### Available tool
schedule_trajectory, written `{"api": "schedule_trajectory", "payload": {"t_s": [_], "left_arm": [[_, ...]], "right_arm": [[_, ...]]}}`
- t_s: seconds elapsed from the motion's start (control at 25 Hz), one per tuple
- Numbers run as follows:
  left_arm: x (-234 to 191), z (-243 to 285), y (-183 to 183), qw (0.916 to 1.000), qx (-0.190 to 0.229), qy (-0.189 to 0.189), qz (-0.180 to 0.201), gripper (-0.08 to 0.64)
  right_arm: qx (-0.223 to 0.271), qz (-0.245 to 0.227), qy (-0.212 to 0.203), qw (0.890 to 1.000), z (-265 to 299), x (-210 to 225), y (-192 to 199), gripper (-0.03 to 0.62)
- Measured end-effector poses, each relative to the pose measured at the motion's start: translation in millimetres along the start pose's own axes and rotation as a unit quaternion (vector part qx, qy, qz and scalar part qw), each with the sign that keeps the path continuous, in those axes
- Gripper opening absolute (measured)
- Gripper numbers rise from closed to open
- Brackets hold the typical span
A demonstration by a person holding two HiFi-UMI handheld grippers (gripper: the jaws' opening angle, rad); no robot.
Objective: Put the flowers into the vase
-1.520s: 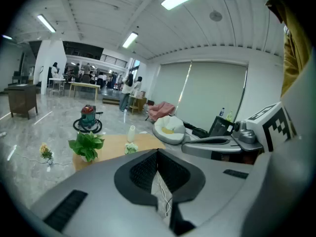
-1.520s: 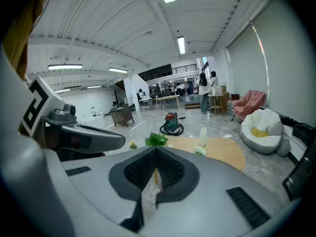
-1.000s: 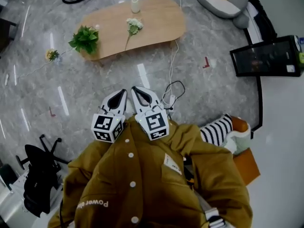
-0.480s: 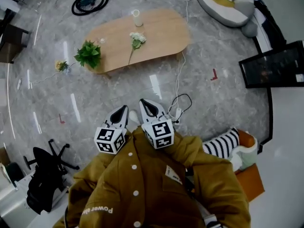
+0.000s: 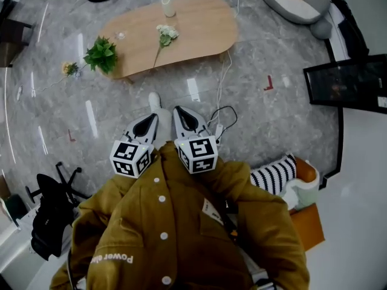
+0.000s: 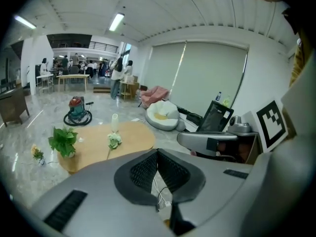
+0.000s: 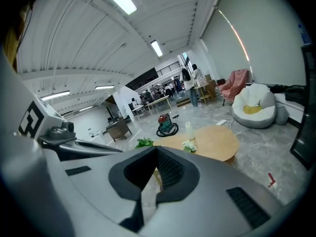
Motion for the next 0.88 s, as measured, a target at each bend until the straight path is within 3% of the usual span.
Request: {"api": "schedule_trajectory", "payload": {"t_s": [0.32,0.6,0.88], "left_arm": [[-49,39,-37,0.9996,0.002,0.027,-0.009,0.008],[-160,65,-97,0.9982,0.01,0.034,-0.047,0.008],[-257,86,-158,0.9967,0.017,0.063,-0.048,0.008]], "right_arm": [[-0.016,-0.006,0.027,0.999,57,15,-24,0.003],[-0.063,-0.026,0.011,0.998,166,-15,-59,0.003],[-0.096,-0.028,0.009,0.995,273,-38,-98,0.003]]}}
Point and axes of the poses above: the fingertips, and each gripper's own axes: z forward along the fingers, x to its right, y out of its underside, the point moved 5 cm from there along -z, backward along the fingers, and after that the axes turned 2 degrees about -z, right-handed, at the moved point
